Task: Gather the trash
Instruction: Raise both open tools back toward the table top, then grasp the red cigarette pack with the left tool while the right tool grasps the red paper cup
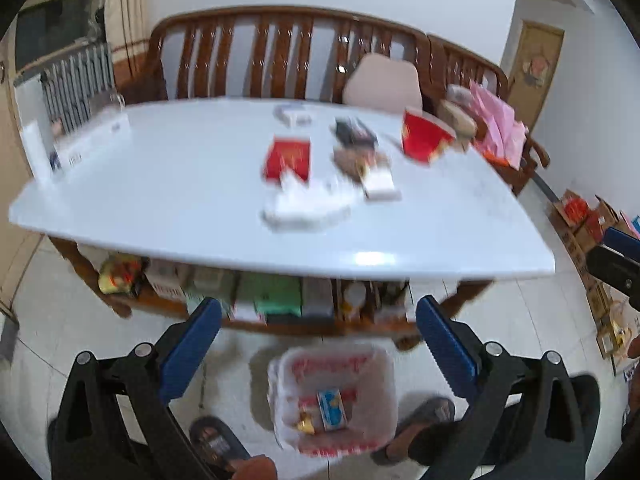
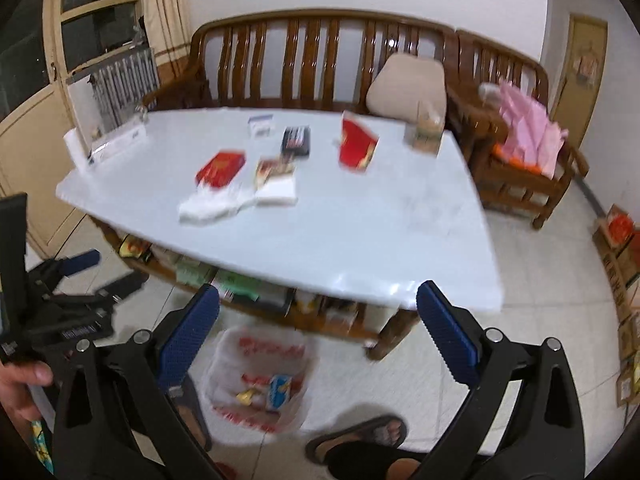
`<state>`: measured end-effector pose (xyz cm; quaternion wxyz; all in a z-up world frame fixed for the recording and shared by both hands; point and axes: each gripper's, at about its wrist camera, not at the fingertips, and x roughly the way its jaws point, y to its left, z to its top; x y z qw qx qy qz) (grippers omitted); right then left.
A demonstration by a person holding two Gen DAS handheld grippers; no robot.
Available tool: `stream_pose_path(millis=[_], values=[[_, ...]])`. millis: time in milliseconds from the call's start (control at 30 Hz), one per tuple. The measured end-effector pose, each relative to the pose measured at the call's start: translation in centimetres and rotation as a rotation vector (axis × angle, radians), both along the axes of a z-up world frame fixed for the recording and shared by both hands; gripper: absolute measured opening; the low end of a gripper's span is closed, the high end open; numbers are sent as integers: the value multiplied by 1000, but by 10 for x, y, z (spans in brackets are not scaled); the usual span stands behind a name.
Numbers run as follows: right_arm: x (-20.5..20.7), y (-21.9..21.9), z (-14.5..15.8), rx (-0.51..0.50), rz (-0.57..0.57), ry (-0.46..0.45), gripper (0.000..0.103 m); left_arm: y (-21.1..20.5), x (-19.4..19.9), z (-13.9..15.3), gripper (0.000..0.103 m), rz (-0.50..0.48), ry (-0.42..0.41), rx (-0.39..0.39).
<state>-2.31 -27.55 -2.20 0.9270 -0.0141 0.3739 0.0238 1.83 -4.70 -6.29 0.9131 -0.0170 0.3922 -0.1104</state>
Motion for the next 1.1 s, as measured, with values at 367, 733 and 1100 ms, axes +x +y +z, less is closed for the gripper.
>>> stream_pose_path(millis=[367,733,1100], values=[[74,-25,63,-55,39,-73,96,2,83,53,95,47,-65,34],[193,-49,32,-53,72,49,96,-11,174,14,95,48,23,76],[300,-51,-33,-82,98,170,96,-11,247,-45,95,82,146,61]])
